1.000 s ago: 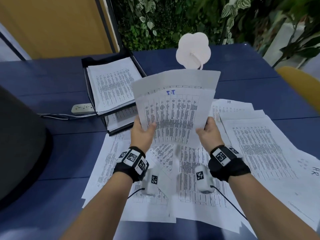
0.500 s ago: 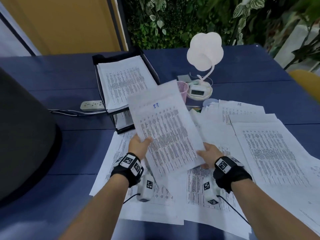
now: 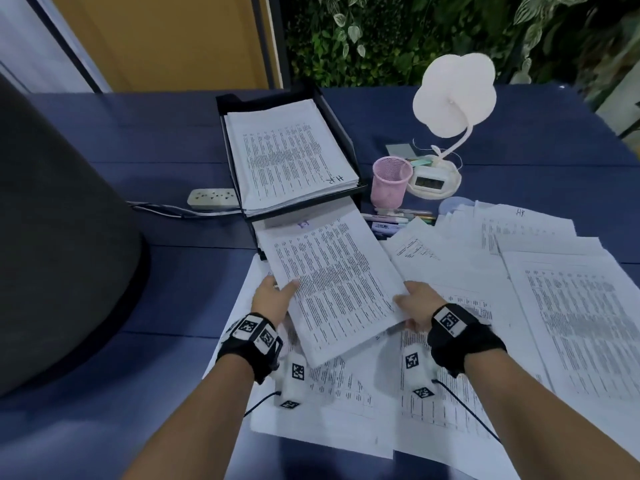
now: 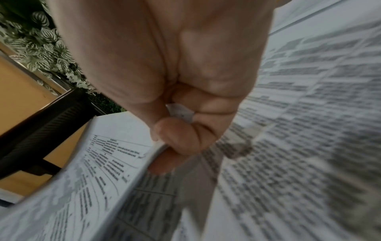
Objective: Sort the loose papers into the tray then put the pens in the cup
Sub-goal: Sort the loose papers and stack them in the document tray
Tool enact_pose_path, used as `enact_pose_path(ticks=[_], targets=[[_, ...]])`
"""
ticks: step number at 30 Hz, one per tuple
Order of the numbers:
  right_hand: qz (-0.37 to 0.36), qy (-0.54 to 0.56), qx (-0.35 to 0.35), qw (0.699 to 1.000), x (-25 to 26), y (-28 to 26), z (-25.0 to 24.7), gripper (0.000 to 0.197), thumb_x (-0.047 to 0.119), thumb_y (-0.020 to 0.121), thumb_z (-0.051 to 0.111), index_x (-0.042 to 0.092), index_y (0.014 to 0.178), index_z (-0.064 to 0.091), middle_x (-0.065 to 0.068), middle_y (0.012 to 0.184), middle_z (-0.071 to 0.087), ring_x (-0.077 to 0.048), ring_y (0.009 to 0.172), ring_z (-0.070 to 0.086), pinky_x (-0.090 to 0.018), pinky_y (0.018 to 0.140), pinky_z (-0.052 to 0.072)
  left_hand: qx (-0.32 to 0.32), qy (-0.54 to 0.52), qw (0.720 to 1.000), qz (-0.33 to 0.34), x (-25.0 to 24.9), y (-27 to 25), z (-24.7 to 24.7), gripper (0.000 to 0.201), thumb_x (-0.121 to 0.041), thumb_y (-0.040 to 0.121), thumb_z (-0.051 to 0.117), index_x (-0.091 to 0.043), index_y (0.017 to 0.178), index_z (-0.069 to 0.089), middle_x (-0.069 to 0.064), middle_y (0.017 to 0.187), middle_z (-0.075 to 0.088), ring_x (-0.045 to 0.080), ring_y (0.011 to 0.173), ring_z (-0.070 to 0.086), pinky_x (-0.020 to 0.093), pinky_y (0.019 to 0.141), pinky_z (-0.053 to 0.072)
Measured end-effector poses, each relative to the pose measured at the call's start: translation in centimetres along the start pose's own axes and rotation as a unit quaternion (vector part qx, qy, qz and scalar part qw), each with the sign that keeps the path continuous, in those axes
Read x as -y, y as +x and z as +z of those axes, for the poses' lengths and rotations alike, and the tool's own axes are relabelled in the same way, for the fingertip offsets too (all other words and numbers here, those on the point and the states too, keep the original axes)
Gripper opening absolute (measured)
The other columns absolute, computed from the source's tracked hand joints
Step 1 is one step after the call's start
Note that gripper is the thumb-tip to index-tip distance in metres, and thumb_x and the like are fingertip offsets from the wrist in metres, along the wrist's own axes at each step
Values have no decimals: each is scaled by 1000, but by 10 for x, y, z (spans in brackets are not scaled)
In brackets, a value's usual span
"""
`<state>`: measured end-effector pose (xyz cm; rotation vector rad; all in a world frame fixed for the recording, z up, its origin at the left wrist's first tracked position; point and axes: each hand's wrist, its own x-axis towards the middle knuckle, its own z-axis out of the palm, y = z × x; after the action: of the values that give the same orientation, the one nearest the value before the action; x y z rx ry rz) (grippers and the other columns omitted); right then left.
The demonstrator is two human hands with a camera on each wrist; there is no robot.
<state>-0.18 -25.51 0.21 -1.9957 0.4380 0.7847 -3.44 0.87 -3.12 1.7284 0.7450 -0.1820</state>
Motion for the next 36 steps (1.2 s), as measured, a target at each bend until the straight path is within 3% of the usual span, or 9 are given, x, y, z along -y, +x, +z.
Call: enact_pose_path(ticks=[3, 6, 11, 14, 18, 23, 27, 31, 36], targets=[[-19, 52, -10, 998, 25, 5, 9, 12, 1, 97, 40, 6, 94, 51, -10, 78, 53, -17, 35, 51, -13, 31, 35, 33, -47, 998, -17, -13, -4, -10, 26, -31, 87, 66, -14, 106, 60, 7, 105, 69, 26, 94, 68, 47, 87, 54], [-29, 65, -17, 997, 51, 16, 17, 13, 2, 97, 41, 6, 105, 51, -6, 74, 50, -19, 44, 50, -10, 30, 32, 101, -51, 992, -53, -19, -6, -20, 22, -15, 93, 58, -9, 114, 53, 10, 110, 65, 23, 84, 68, 32, 65, 57], [-66, 20, -35, 997, 89, 42, 23, 22, 5, 94, 47, -4, 113, 56, -12, 82, 56, -14, 41, 52, -13, 29, 34, 137, -3, 988, -64, -28, 5, -34, 14, -3, 93, 56, -10, 97, 46, 9, 75, 62, 10, 45, 61, 17, 39, 43], [-93, 20, -43, 995, 107, 56, 26, 30, 3, 90, 52, -4, 120, 56, -13, 90, 55, -15, 54, 51, -14, 33, 40, 80, -19, 995, -60, -36, 24, -37, 20, 2, 91, 57, -9, 100, 43, 19, 93, 60, 16, 52, 61, 20, 43, 48], [-111, 50, -56, 991, 127, 72, 31, 24, 1, 90, 53, 2, 112, 62, -14, 77, 60, -5, 32, 52, -16, 31, 40, 18, -68, 996, -61, -43, 51, -36, 50, 4, 90, 57, 2, 135, 37, 29, 125, 50, 19, 56, 65, 22, 46, 54], [-102, 150, -79, 980, 146, 91, 34, 24, 0, 89, 58, 3, 113, 58, -13, 71, 59, -16, 43, 53, -32, 54, 53, -44, -77, 996, -29, -56, 72, -36, 13, 0, 92, 57, -9, 96, 49, 17, 103, 59, 5, 45, 64, 18, 54, 56], [-105, 198, -83, 971, 157, 103, 36, 23, -11, 91, 46, 2, 108, 55, -8, 68, 58, -21, 51, 53, -36, 58, 56, -95, -9, 994, 44, -65, 80, -33, 26, -2, 90, 61, -6, 109, 44, 6, 94, 53, -11, 40, 55, 5, 40, 40], [-103, 150, -91, 979, 158, 115, 35, 20, -8, 88, 52, 8, 76, 56, -6, 72, 56, -21, 63, 58, -29, 61, 57, -140, 25, 987, 75, -64, 88, -31, 27, -3, 83, 66, -7, 100, 46, 1, 80, 56, 21, 74, 68, 25, 65, 54], [-107, 67, -90, 988, 154, 128, 32, 21, -1, 86, 57, 17, 77, 54, -6, 86, 58, -16, 73, 60, -19, 61, 56, -132, 127, 980, 74, -59, 100, -34, 8, -14, 85, 64, -14, 93, 65, 7, 85, 70, 25, 85, 69, 29, 75, 55]])
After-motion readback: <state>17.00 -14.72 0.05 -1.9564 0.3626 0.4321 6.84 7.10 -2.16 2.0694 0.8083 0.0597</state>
